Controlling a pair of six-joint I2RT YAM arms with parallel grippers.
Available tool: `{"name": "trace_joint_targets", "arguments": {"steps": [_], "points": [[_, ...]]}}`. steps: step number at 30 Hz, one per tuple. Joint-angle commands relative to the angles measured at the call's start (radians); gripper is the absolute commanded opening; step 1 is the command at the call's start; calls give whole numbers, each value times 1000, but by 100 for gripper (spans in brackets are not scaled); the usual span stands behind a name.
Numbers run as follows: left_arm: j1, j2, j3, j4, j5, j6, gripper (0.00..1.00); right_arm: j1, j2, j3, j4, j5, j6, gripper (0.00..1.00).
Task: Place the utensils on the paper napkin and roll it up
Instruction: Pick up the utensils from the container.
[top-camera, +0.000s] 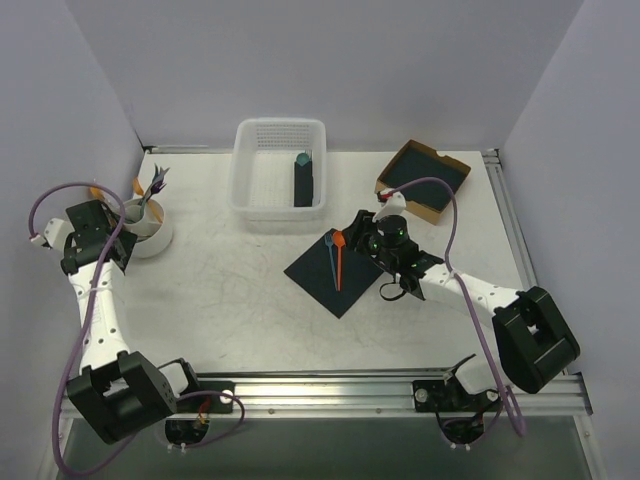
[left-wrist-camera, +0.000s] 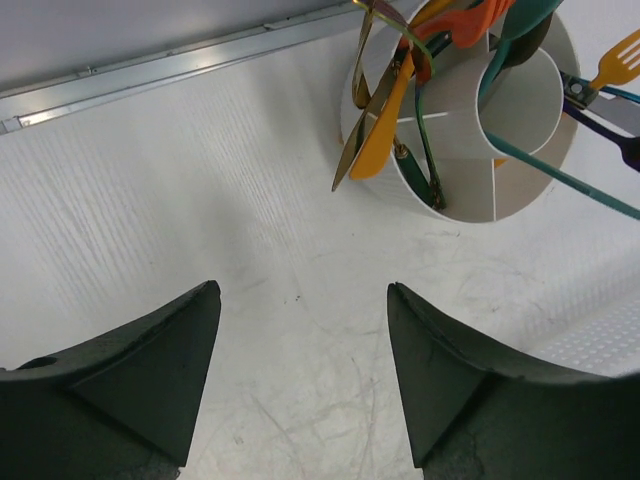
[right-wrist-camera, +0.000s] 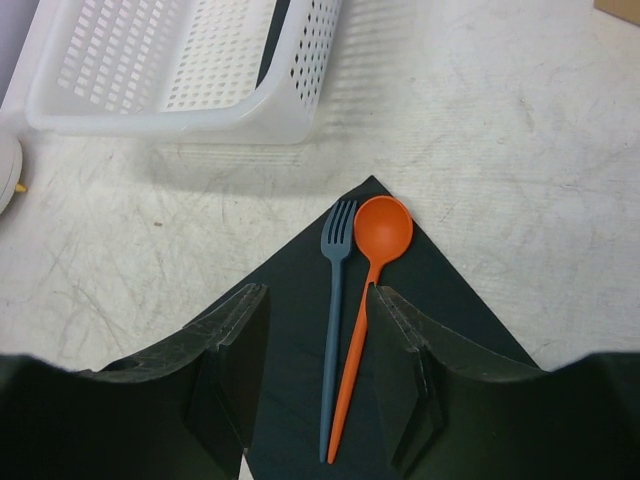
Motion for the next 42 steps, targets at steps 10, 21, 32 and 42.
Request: {"name": "trace_joint_targets", "arguments": {"steps": [10,21,32,42], "points": [[72,82,19,232,-109,-37,70,-1,-33,6,13,36,-11,43],[95,173,5,408,-104,-61,44,3,-48,8,-2,60,-24,43],[114,222,-29,538,-64,-38,41,44,-45,25,-25,118,-48,43],[112,234,-52,584,-38,-2,33,44,-40,25,-26,123,-47,44]]}}
